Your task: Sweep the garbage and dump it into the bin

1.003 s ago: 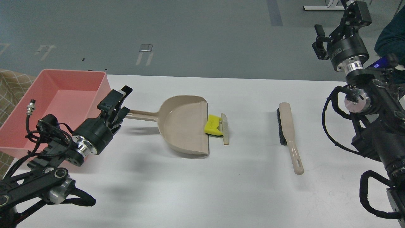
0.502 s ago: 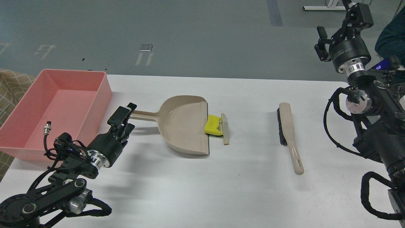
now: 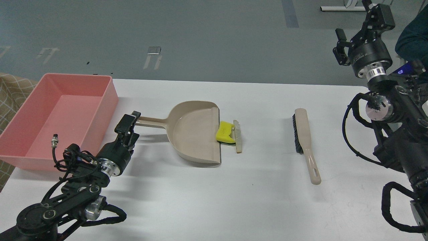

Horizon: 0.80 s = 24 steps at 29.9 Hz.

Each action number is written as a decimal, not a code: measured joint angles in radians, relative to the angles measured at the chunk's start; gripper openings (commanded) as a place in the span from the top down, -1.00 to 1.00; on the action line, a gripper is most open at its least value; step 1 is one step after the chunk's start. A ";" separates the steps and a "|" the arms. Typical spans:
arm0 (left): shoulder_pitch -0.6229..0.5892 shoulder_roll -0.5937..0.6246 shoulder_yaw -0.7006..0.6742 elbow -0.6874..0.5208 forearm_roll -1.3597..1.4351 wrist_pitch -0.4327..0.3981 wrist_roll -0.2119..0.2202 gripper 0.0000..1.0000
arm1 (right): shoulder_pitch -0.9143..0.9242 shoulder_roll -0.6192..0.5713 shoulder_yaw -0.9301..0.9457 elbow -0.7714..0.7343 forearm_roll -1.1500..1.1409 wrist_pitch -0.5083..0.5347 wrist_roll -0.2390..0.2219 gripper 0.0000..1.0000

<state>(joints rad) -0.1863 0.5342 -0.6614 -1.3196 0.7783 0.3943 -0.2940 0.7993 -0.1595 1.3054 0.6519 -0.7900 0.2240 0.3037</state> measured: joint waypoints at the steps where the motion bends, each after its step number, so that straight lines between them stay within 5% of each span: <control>1: -0.008 -0.010 0.000 0.015 0.000 0.004 -0.006 -0.96 | -0.001 0.000 0.000 0.000 0.000 0.000 0.000 -1.00; 12: -0.069 -0.080 0.003 0.108 0.001 0.020 -0.023 -0.92 | -0.003 0.003 0.000 -0.002 0.000 -0.015 0.000 -1.00; 24: -0.068 -0.106 0.004 0.110 -0.011 0.019 -0.023 -0.28 | 0.002 0.000 0.000 -0.001 0.000 -0.019 0.000 -1.00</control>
<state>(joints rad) -0.2547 0.4286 -0.6573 -1.2097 0.7674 0.4138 -0.3173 0.8012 -0.1591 1.3049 0.6504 -0.7900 0.2049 0.3037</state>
